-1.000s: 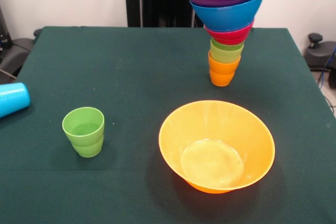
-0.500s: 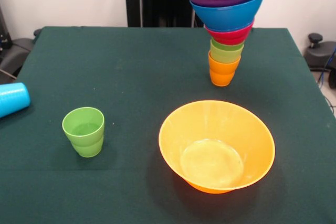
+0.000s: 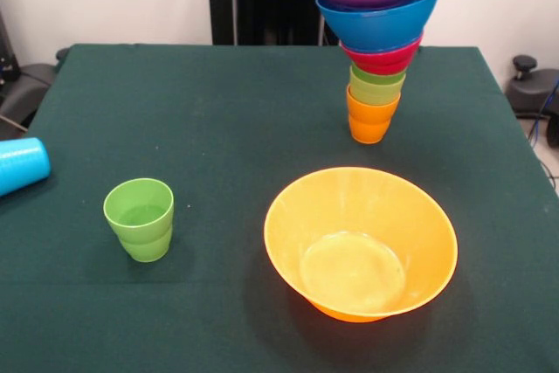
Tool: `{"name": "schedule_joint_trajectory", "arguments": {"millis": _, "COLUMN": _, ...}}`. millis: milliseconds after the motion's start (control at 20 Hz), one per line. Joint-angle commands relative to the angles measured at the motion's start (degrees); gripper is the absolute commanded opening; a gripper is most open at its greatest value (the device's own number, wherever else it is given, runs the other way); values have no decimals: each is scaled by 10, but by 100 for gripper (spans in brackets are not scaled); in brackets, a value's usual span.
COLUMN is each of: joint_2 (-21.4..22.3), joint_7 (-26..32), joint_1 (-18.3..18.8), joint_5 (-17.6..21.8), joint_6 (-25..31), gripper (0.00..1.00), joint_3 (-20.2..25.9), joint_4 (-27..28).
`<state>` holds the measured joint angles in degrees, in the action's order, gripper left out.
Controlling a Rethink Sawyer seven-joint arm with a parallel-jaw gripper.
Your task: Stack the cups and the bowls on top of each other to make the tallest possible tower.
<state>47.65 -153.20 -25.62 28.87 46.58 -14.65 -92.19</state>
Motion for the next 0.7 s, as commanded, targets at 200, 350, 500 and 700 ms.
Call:
{"name": "schedule_joint_trajectory", "arguments": {"millis": 200, "joint_2": 3, "joint_7": 42, "joint_1": 6, "joint_5": 21, "joint_6": 15, "gripper": 0, "joint_3": 34, "joint_4": 8}}
{"name": "schedule_joint_trajectory", "arguments": {"millis": 350, "joint_2": 0, "joint_7": 36, "joint_1": 5, "joint_5": 23, "joint_6": 10, "gripper": 0, "joint_3": 33, "joint_4": 7}}
{"name": "schedule_joint_trajectory", "arguments": {"millis": 500, "joint_2": -2, "joint_7": 32, "joint_1": 4, "joint_5": 25, "joint_6": 7, "gripper": 0, "joint_3": 33, "joint_4": 6}}
{"name": "schedule_joint_trajectory", "arguments": {"millis": 700, "joint_2": -9, "joint_7": 21, "joint_1": 1, "joint_5": 28, "joint_6": -2, "gripper": 0, "joint_3": 32, "joint_4": 7}}
